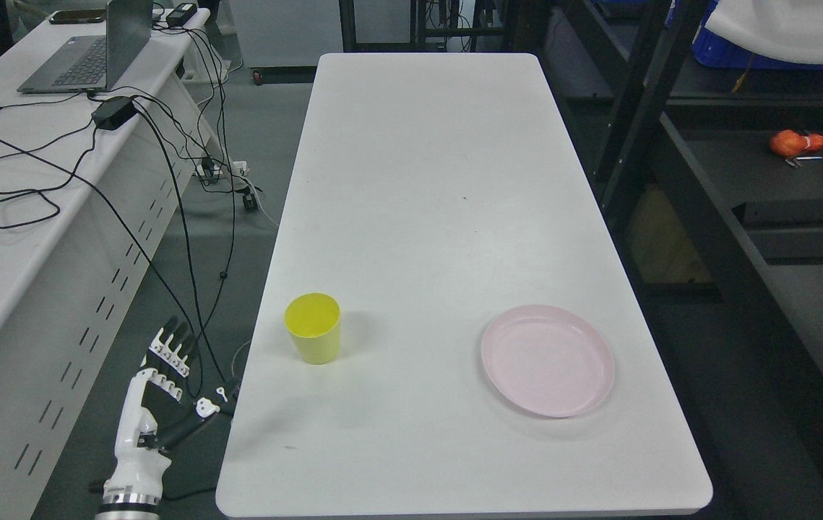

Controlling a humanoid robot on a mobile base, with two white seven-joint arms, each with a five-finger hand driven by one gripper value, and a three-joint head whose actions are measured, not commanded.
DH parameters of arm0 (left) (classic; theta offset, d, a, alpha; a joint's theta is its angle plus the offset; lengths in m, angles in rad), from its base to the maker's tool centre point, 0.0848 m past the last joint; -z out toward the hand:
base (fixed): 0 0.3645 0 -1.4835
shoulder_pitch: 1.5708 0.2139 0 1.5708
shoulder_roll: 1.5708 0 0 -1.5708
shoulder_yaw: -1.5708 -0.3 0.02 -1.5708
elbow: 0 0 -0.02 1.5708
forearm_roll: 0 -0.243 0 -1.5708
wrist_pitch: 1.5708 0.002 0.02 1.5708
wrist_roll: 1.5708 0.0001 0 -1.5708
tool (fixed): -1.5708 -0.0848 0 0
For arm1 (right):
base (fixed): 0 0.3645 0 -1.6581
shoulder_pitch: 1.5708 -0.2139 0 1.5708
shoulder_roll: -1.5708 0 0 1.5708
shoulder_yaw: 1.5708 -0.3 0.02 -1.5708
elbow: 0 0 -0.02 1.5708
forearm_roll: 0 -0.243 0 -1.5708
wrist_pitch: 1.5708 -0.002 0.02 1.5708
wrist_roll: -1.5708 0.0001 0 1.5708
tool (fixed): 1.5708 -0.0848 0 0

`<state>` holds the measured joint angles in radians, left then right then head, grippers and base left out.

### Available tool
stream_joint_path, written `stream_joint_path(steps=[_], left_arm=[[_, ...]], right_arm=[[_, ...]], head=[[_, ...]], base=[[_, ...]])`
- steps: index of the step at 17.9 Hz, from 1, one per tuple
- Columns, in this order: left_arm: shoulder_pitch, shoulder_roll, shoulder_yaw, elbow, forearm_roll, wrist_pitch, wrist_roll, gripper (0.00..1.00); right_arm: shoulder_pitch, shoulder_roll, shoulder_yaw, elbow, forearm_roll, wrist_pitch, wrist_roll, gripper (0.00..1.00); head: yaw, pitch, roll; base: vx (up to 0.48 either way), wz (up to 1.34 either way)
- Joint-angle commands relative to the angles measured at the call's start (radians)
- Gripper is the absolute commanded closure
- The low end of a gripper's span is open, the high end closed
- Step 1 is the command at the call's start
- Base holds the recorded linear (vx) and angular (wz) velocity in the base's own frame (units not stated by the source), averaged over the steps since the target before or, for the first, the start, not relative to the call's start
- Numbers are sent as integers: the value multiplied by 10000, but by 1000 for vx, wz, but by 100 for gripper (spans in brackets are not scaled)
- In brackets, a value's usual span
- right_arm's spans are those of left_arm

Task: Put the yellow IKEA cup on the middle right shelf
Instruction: 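Reach the left hand toward the yellow cup on the table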

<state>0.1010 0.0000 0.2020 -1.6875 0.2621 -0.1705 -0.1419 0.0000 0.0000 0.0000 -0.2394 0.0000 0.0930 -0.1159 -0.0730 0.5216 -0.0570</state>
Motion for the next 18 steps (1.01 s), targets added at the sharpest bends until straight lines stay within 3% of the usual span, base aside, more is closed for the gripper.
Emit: stream_joint_path(steps=[1,9,12,18], left_arm=[[3,199,4,1,2,3,-8,1],[-196,174,-10,276,108,109,-23,1],[-1419,174,-72,1440,247,569,-39,1],[-2145,174,-928,1551,1197,1276,-958,2]], right_arm=[[138,-175,169,1,-245,6,-7,1],[138,-175,169,1,-245,6,-7,1],[138,-175,169,1,-245,6,-7,1],[138,-175,169,1,-245,6,-7,1]], head=[[0,0,0],[0,0,0],[0,0,0],[0,0,0]], base=[[0,0],[0,0],[0,0],[0,0]])
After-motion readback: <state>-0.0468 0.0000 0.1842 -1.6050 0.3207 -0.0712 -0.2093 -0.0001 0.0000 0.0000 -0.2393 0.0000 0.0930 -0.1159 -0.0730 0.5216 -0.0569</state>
